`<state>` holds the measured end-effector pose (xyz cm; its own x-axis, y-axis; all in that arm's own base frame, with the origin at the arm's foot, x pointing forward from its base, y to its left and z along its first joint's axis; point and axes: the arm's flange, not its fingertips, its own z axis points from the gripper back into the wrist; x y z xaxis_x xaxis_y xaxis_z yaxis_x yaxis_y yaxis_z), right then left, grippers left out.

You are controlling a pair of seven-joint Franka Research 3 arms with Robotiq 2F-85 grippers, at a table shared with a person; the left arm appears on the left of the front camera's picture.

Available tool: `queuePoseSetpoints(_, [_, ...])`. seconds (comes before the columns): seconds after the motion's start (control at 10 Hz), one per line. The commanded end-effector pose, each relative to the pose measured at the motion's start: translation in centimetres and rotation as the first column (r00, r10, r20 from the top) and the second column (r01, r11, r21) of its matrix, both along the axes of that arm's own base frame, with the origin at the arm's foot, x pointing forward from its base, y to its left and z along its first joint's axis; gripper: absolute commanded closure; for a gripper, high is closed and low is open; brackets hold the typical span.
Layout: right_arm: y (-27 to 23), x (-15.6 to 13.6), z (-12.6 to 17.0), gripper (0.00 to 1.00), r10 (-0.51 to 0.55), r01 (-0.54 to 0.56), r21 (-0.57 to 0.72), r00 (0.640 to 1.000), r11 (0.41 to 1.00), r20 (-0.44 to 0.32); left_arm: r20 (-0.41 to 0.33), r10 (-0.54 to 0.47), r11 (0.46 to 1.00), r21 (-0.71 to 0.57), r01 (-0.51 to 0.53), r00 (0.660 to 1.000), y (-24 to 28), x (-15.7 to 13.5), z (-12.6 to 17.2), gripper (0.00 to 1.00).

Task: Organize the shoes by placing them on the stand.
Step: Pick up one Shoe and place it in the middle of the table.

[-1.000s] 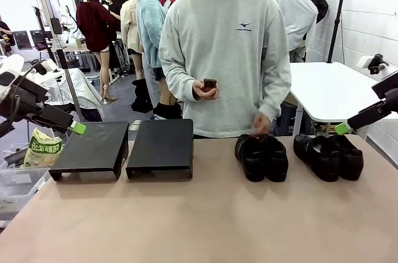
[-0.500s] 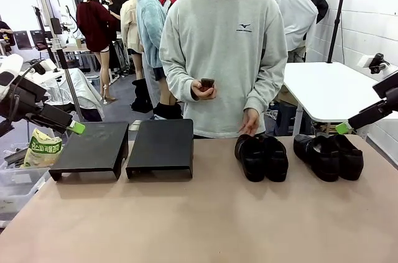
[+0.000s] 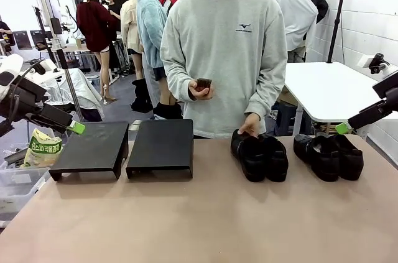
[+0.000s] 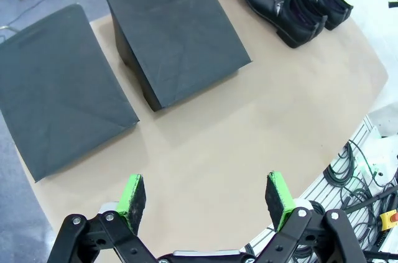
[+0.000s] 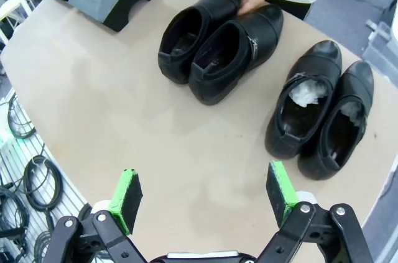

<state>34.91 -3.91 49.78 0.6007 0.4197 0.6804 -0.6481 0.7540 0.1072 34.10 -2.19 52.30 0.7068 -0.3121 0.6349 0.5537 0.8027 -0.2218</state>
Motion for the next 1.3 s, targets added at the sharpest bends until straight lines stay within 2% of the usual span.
queuePoseSetpoints(0.0, [0.03, 0.15, -0.27, 0.0, 0.019, -0.019, 0.016, 1.0, 1.0, -0.001, 0.005, -0.001, 1.0, -0.009, 0.001, 1.0, 0.03, 0.05, 0.03, 0.0])
queuePoseSetpoints(1.2, [0.03, 0.15, -0.27, 0.0, 0.019, -0.019, 0.016, 1.0, 1.0, -0.001, 0.005, -0.001, 1.0, -0.009, 0.001, 1.0, 0.03, 0.05, 0.03, 0.0])
